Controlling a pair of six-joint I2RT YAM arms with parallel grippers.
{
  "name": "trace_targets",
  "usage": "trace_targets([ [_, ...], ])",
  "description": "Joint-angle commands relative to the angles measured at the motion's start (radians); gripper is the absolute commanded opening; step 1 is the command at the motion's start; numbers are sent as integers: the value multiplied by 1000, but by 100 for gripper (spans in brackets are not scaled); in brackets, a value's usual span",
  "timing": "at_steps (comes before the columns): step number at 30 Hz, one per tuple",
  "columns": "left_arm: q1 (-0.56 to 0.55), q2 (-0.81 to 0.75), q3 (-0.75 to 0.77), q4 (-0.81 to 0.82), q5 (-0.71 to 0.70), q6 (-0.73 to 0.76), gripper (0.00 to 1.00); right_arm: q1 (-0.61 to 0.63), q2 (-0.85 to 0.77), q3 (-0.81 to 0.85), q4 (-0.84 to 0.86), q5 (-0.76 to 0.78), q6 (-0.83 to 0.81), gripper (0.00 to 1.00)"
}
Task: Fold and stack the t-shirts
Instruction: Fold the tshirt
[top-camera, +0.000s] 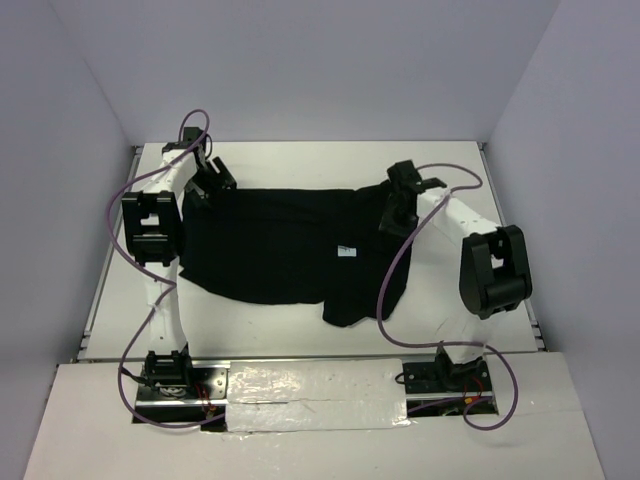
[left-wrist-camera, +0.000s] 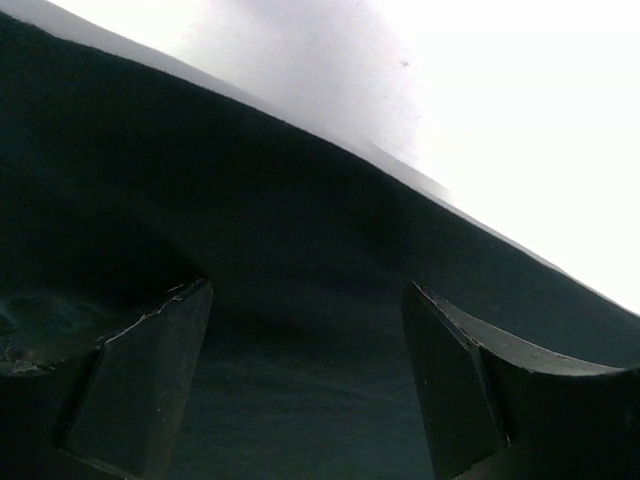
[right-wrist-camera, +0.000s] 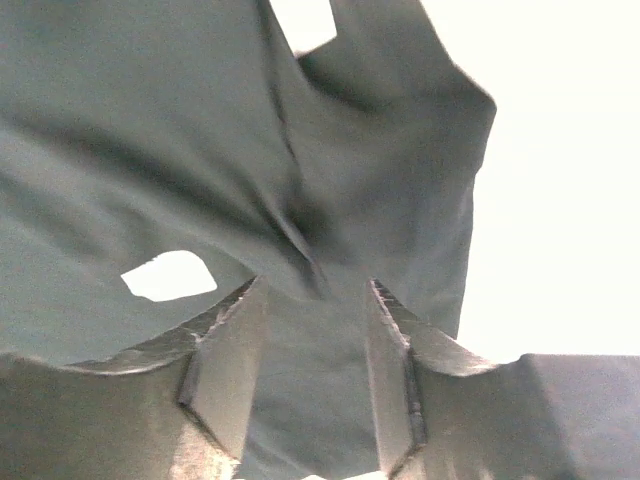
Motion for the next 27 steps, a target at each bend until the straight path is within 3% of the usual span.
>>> trace_targets([
  [1,10,-31,-29,-61,-39,6,91,-74,-14,159,19,-27,-95,51],
  [9,10,-27,-18,-72,-41,-1,91,-144,349,511,90,-263,-236,52],
  [17,10,-8,9,-93,-39,12,92,-164,491,726,84,-257,-270,52],
  [27,12,7,16,-98,-39,25,91,-176,552,759,75,-234,-321,51],
])
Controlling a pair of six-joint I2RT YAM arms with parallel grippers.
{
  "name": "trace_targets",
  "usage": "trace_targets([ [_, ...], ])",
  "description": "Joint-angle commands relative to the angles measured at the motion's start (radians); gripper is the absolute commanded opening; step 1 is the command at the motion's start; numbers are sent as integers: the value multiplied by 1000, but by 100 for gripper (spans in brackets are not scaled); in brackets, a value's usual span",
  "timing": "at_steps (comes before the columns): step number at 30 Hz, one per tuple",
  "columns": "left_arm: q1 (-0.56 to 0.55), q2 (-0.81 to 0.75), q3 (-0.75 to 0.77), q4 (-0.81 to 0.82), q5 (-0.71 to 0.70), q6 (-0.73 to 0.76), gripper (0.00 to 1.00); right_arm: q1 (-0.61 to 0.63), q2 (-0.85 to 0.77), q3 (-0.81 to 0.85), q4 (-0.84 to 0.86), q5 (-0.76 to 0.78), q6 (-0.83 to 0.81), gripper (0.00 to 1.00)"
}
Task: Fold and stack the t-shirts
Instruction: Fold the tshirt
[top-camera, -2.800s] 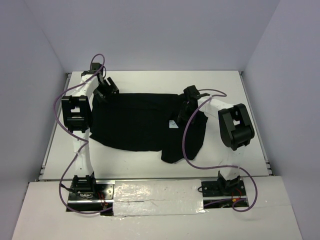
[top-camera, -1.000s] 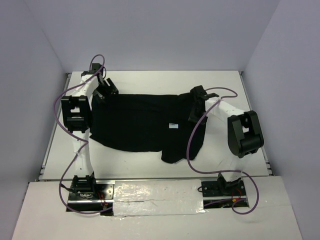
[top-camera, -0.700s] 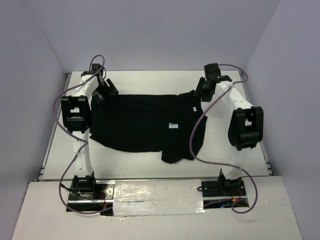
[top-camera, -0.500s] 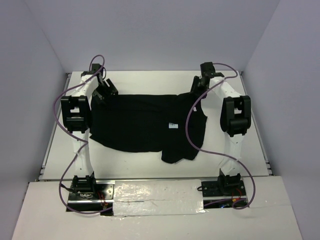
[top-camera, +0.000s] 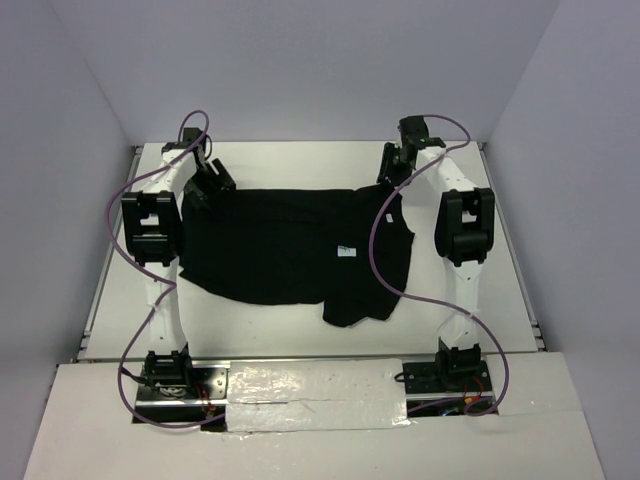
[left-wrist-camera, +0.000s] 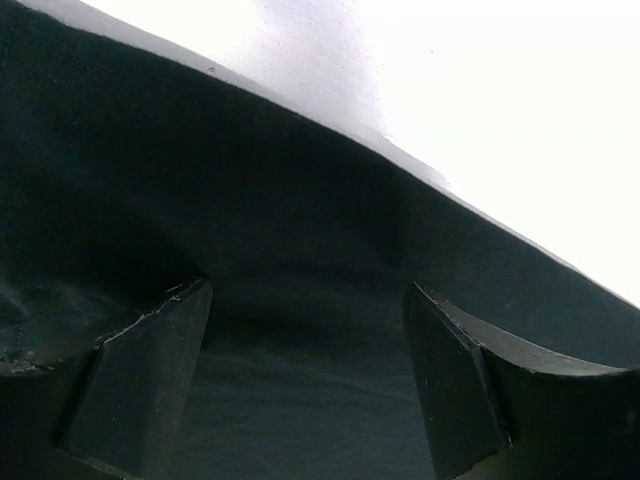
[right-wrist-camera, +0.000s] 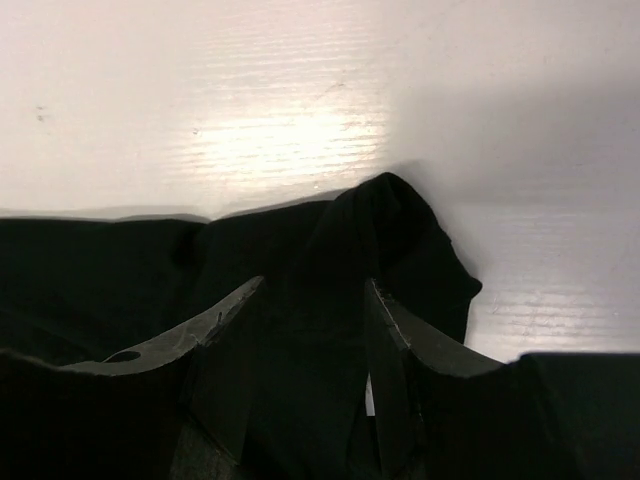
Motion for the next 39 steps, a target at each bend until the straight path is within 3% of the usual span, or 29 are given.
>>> trace_targets([
  [1,13,11,19,-67,-24,21,91,-18,24,39,-4,0,-38,51],
  [11,16,7,2,-58,-26,27,91,-40,58,41,18,-72,-44,51],
  [14,17,7,1,-58,-24,29,91,-40,54,23,47,-132,-40,44],
  [15,17,5,1,-58,-26,29,91,-40,54,16,58,-144,-35,36],
  [23,26,-3,-7,-57,-24,29,91,-49,64,32,58,-134,-4,22],
  [25,28,-4,-13,-54,-24,24,91,-54,60,32,56,-114,11,4],
  [26,31,-4,-16,-55,-24,23,91,-57,54,24,52,-88,23,0],
  [33,36,-3,-33,-69,-125,-34,92,-98,-80,-135,55,66,166,0],
  [39,37,2,-34,-72,-141,-59,92,-97,-25,-111,-13,52,143,0],
])
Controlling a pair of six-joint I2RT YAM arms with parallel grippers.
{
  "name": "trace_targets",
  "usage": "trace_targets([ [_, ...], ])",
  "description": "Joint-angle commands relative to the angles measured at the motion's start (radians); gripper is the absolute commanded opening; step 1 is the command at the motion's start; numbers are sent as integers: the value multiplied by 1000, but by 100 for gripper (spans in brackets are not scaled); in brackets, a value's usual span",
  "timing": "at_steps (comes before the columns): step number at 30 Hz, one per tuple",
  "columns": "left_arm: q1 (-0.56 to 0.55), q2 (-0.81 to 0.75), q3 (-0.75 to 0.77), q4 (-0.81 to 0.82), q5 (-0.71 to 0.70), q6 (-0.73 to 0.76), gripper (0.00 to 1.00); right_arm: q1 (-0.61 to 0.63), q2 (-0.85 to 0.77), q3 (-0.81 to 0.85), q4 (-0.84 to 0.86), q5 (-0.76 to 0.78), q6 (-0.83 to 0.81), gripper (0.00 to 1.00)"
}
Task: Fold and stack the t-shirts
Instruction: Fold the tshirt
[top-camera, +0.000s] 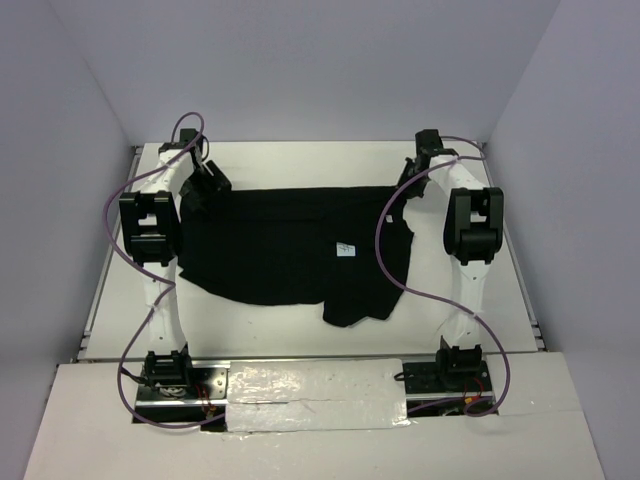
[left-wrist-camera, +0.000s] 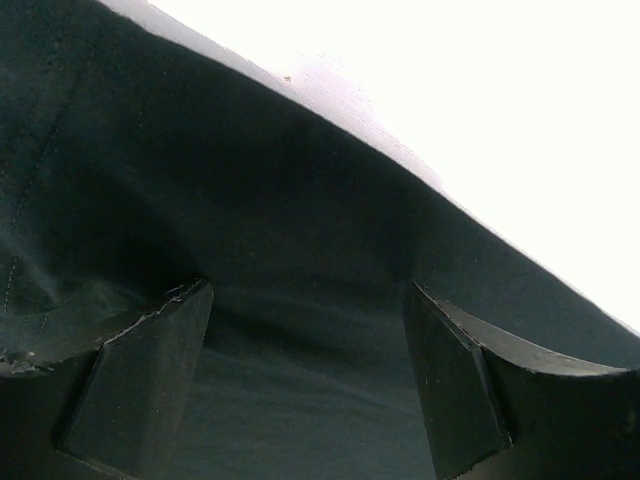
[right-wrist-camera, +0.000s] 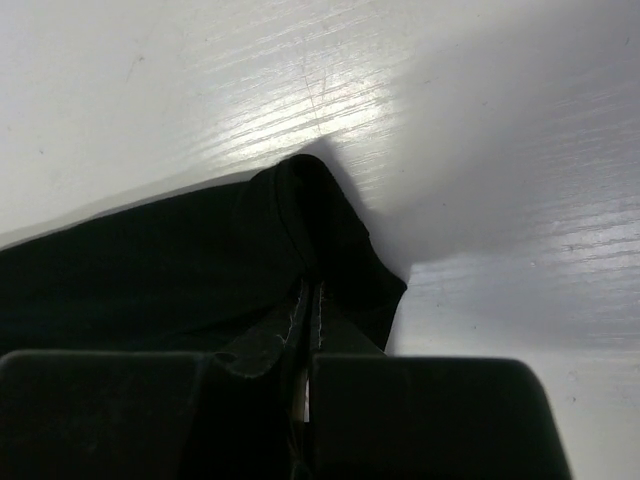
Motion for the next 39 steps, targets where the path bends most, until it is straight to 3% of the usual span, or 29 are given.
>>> trace_targets([
  [1,22,3,-28,-51,-89,-6,92,-6,-25,18,-23,41,3,0],
  [4,20,5,-13,-56,-80,-9,93,-6,1,77,-50,25,1,1],
  [6,22,2,21,-67,-60,-11,94,-6,29,136,-87,25,-11,8],
  [7,22,0,35,-71,-54,-12,95,-6,39,195,-119,24,-16,21],
  [10,22,-38,113,-81,-43,-18,100,-6,17,277,-155,4,-39,43],
  [15,23,-110,173,-84,-101,-27,100,-6,-95,375,-207,-16,-34,48],
  [17,23,-168,162,-84,-171,-34,100,-6,-149,372,-219,-9,-31,49],
  [18,25,-193,148,-100,-202,-55,100,-3,-216,339,-234,5,-28,58],
  [19,25,-249,103,-120,-269,-75,100,3,-261,302,-234,13,-4,59],
  [21,25,-323,14,-186,-316,-160,100,37,-429,79,-178,-19,55,60],
  [22,27,-411,-119,-202,-339,-191,100,54,-492,-7,-152,-30,67,93],
  [23,27,-452,-178,-223,-347,-228,100,71,-551,-168,-126,-24,79,100],
  [25,27,-581,-373,-256,-350,-274,100,121,-724,-386,-101,-24,103,100],
  [28,31,-731,-607,-271,-357,-298,100,250,-873,-526,-110,-71,57,100],
  [30,30,-821,-762,-260,-345,-291,99,356,-922,-600,-168,-42,-1,93],
  [34,31,-876,-939,-159,-275,-271,98,654,-964,-755,-161,7,3,72],
  [39,31,-817,-1031,-91,-238,-270,95,753,-1002,-893,-35,64,136,70],
])
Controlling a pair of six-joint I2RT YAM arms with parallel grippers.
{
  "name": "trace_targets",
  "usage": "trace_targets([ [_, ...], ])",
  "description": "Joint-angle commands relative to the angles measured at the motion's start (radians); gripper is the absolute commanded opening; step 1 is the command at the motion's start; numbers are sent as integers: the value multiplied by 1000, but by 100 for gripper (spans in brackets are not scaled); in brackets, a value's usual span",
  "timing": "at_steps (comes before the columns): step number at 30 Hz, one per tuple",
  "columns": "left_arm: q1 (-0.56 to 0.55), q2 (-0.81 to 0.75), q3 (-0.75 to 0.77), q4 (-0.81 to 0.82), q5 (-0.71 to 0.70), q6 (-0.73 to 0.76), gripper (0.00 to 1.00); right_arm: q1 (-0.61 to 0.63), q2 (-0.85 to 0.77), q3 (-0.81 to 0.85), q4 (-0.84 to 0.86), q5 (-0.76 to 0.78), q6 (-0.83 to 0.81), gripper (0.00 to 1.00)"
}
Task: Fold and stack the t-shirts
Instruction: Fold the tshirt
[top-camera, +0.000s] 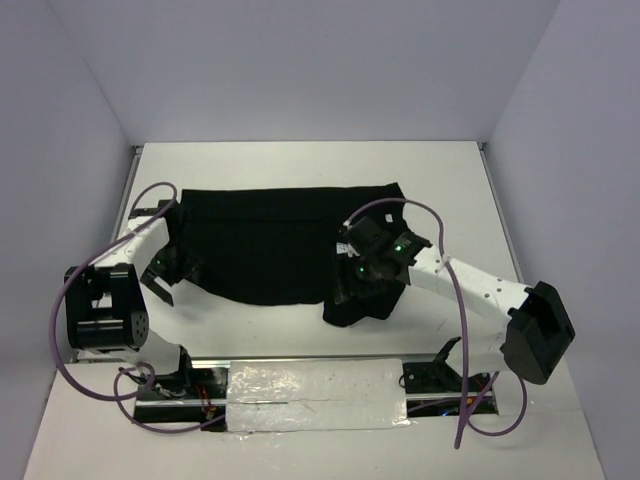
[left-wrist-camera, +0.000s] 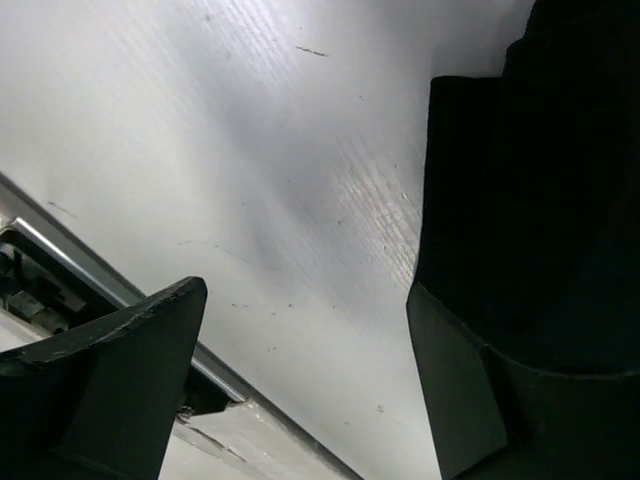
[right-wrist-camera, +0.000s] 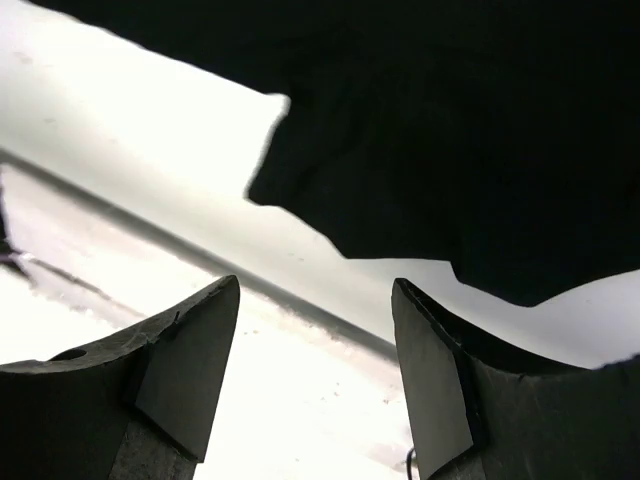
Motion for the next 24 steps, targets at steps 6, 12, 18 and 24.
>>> trace_targets([
  [6,9,86,-43,171,24,-16,93,27,-136,-102,152,54,137,70],
  [12,11,194,15,206,-38,-40,90,26,-115,-68,143,22,74,70],
  [18,24,247,37,238,-42,-59,77,26,-99,-34,134,-33,34,70],
  [24,41,233,17,257,-24,-62,21,26,-76,-4,118,-49,-10,70],
])
